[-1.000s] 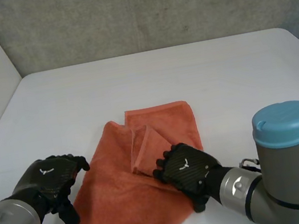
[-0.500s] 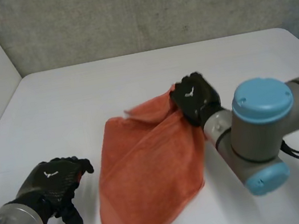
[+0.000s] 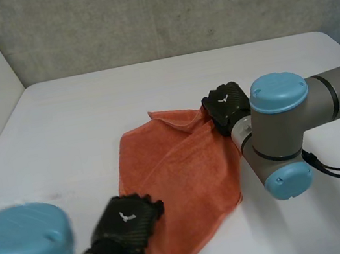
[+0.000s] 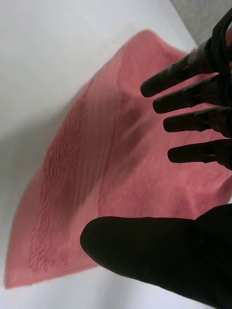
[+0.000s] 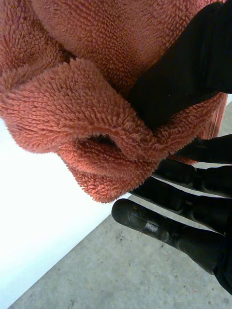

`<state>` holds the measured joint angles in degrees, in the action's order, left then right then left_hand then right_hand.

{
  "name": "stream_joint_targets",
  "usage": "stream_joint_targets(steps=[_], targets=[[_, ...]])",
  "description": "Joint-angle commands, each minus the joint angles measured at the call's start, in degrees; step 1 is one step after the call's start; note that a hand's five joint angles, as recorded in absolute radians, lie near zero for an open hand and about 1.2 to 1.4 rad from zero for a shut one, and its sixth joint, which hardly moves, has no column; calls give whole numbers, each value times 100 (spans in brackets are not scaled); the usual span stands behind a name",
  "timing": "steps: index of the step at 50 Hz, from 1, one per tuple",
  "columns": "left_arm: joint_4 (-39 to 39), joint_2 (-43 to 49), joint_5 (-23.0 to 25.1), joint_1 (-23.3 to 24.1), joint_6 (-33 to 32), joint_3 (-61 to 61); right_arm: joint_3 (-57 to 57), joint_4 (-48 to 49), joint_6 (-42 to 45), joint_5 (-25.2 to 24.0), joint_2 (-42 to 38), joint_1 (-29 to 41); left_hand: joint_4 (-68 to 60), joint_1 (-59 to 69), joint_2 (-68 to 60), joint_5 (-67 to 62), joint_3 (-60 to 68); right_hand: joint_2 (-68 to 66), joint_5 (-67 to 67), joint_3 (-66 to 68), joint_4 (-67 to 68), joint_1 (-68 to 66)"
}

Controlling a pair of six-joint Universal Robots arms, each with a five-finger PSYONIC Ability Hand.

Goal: Fold the laundry

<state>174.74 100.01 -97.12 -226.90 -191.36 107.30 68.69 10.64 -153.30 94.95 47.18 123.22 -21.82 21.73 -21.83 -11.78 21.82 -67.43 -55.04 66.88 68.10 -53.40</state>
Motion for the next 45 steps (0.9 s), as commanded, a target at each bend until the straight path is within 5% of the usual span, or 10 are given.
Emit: stream_joint_targets(steps=[1,45], targets=[[473,713,-1027,778,20,-165,92,-18,2,-20,63,0,-319,329,-319,-323,319,-1257,-1496,1312,1190,-2660],[684,1319,-1037,1104,846,-473,478,43,-6,-90,125,-79,51,-42,51,47,-51,-1257,-1496,1312,1190,-2660]])
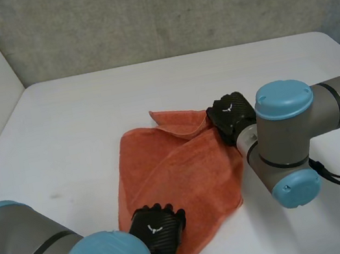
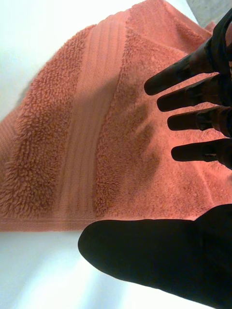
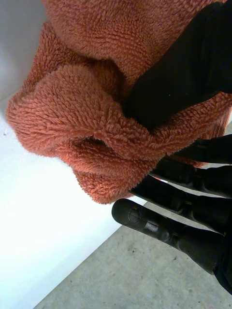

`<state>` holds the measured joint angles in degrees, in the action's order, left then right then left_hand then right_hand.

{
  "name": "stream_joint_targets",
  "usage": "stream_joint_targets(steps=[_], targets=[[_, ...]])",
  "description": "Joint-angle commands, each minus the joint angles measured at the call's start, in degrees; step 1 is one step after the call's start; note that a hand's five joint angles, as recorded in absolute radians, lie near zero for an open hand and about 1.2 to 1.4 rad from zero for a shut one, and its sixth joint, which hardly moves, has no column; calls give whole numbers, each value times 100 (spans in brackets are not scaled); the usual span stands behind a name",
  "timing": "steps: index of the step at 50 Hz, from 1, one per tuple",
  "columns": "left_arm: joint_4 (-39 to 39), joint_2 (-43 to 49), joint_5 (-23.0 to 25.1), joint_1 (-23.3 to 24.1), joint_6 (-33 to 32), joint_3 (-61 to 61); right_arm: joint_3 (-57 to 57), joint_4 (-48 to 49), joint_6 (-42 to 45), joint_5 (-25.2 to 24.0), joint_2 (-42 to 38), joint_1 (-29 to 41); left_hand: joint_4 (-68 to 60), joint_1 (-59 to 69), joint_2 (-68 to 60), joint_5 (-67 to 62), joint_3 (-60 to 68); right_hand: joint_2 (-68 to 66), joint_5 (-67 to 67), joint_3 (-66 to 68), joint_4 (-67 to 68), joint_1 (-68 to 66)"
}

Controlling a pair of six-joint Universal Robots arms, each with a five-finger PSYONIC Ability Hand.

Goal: Fold the laundry

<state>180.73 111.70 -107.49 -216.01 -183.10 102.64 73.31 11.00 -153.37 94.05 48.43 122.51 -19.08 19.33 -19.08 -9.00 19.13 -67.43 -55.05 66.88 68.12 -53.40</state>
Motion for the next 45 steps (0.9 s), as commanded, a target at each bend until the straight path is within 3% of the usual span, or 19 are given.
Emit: stream_joint_targets(steps=[1,45], targets=[[85,150,0,15,20,-7,16,8,0,-1,0,-8,-223,199,-224,-232,219,-1257,-1495,1312,1188,-2660],[630,546,-71,-64,-68,-139,113,8,27,-106,44,1,-459,434,-459,-467,454,-1257,-1495,1312,1188,-2660]])
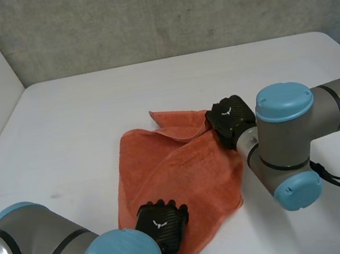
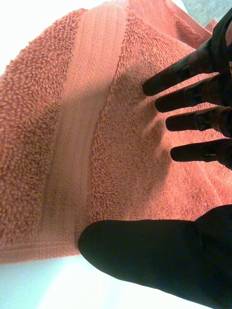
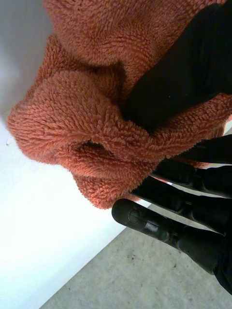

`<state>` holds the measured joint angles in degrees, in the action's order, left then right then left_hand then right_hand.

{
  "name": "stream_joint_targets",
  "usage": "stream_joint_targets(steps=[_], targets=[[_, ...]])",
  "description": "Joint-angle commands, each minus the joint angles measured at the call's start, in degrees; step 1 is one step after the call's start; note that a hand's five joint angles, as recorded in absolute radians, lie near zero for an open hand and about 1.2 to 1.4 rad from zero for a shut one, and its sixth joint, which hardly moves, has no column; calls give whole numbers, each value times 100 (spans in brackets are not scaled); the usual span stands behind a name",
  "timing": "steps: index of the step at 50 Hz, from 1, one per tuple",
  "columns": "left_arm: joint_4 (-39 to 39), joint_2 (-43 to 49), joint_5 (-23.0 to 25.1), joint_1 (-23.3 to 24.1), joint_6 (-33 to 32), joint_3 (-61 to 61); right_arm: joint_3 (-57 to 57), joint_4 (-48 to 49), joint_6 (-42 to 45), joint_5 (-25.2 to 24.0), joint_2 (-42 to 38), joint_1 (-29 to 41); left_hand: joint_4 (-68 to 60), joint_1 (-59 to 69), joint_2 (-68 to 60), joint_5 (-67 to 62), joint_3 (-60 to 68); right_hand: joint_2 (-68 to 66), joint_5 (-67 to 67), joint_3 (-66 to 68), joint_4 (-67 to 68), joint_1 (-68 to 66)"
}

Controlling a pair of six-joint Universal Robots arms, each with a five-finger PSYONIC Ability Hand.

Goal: Fold the laundry

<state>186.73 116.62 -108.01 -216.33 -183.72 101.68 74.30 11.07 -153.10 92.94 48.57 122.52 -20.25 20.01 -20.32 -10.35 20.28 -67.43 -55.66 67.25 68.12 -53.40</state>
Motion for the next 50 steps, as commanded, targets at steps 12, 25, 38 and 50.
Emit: stream_joint_targets(steps=[12,25,38,50], targets=[[153,133,-27,-243,-14,-104,32,0,0,5,39,0,-1015,1039,-1008,-1005,1012,-1257,-1434,1275,1188,-2660],[276,46,-53,-383,-67,-87,50,0,0,-4,91,0,-3032,3056,-3025,-3022,3029,-1257,-1434,1275,1188,-2660],[469,-43,-150,-454,-181,-60,59,0,0,-4,100,0,-3552,3576,-3545,-3542,3550,-1257,-1434,1275,1188,-2660],[628,1,-141,-621,-287,-43,59,0,-9,-4,232,-9,-5975,5999,-5968,-5965,5972,-1257,-1434,1275,1188,-2660]])
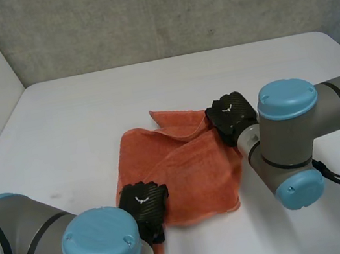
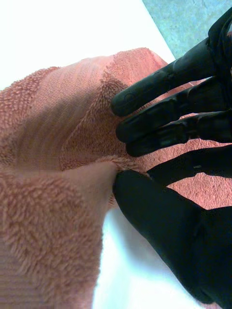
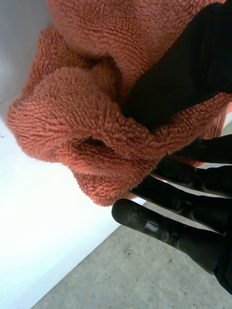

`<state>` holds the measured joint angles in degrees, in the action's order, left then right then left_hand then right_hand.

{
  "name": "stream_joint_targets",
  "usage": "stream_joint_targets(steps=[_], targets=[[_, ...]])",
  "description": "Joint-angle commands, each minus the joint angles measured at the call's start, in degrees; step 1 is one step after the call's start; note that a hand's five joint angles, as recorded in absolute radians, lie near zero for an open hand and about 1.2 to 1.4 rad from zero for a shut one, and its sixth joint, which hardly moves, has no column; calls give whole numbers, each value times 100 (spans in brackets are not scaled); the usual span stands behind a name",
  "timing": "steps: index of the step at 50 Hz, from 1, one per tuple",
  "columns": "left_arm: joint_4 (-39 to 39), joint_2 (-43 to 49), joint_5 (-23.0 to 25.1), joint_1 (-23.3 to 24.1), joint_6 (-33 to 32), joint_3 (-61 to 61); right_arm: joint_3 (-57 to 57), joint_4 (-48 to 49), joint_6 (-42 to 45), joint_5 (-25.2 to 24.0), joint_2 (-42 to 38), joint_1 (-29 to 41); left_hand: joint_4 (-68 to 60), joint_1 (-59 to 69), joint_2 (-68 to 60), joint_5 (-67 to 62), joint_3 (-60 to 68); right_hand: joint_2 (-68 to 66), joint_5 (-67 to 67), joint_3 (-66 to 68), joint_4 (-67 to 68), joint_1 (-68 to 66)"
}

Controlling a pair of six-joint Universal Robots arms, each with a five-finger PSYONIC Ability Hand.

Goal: Fold the laundry

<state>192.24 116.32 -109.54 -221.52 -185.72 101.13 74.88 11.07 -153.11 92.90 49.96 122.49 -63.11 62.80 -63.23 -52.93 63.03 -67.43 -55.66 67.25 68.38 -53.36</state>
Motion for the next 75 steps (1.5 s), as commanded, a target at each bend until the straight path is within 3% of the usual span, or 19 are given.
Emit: stream_joint_targets(steps=[1,8,12,14,20,27,32,39,45,50,53,55,56,58,59,60,64,66,75], targets=[[85,40,20,-128,-122,12,0,0,-9,0,93,-6,-1689,1720,-1677,-1707,1697,-1257,-1434,1275,1162,-2664],[50,22,73,-234,-237,-14,-44,-140,44,27,426,-32,-1689,1720,-1677,-1707,1697,-1257,-1434,1275,1162,-2664],[33,-441,90,-409,-473,3,-97,-597,202,0,770,-68,-1689,1720,-1677,-1707,1697,-1257,-1434,1275,1162,-2664],[33,-783,134,-488,-561,21,-219,-1472,596,-113,1120,-269,-1689,1720,-1677,-1707,1697,-1257,-1434,1275,1162,-2664],[33,-1778,520,-927,-887,109,-360,-2637,1099,-228,1482,-454,-1689,1720,-1677,-1707,1697,-1257,-1434,1275,1162,-2664],[-117,-2008,952,-1394,-958,205,-194,-4303,1704,-263,1903,-463,-1689,1720,-1677,-1707,1697,-1257,-1434,1275,1162,-2664],[-363,-2017,1075,-1500,-914,258,-44,-4842,1872,-561,2175,-481,-1689,1720,-1677,-1707,1697,-1257,-1434,1275,1162,-2664],[-328,-1982,1198,-1535,-896,180,-317,-4781,1925,-949,2123,-727,-1689,1720,-1677,-1707,1697,-1257,-1434,1275,1162,-2664],[93,-1228,1303,-1535,-896,-224,-1679,-4263,1661,-835,691,-736,-1689,1720,-1677,-1707,1697,-1257,-1434,1275,1162,-2664],[340,-569,1303,-1544,-914,-681,-2924,-3255,863,-458,-563,-736,-1689,1720,-1677,-1707,1697,-1257,-1434,1275,1162,-2664],[410,-156,1286,-1544,-931,-1015,-3111,-2927,791,-395,-786,-727,-1689,1720,-1677,-1707,1697,-1257,-1434,1275,1162,-2664],[428,5,1277,-1553,-931,-1174,-3217,-2183,738,-264,-1005,-727,-1689,1720,-1677,-1707,1697,-913,-1090,931,818,-2320],[445,135,1277,-1561,-931,-1314,-3217,-2180,738,-264,-1005,-727,-1689,1720,-1677,-1707,1697,-910,-1087,928,815,-2317],[472,232,1268,-1587,-923,-1420,-3138,-1366,730,16,-1023,-727,-1689,1720,-1677,-1707,1697,4428,4251,-4410,-4523,3021],[507,303,1268,-1640,-931,-1481,-3138,-1362,730,18,-1023,-727,-1689,1720,-1677,-1707,1697,4456,4279,-4438,-4551,3049],[507,303,1268,-1640,-931,-1482,-3033,-1040,721,183,-971,-727,-1689,1720,-1677,-1707,1697,5743,5566,-5725,-5838,4336],[647,356,1251,-1737,-931,-1517,-2663,-659,686,387,-601,-709,-1689,1720,-1677,-1707,1697,5743,5566,-5725,-5838,4336],[683,356,1251,-1772,-931,-1509,-2077,-554,633,343,20,-709,-1689,1720,-1677,-1707,1697,5743,5566,-5725,-5838,4336],[753,356,1242,-1887,-931,-1456,-598,-597,176,150,1201,-709,-1689,1720,-1677,-1707,1697,5247,5070,-5229,-5342,3840]])
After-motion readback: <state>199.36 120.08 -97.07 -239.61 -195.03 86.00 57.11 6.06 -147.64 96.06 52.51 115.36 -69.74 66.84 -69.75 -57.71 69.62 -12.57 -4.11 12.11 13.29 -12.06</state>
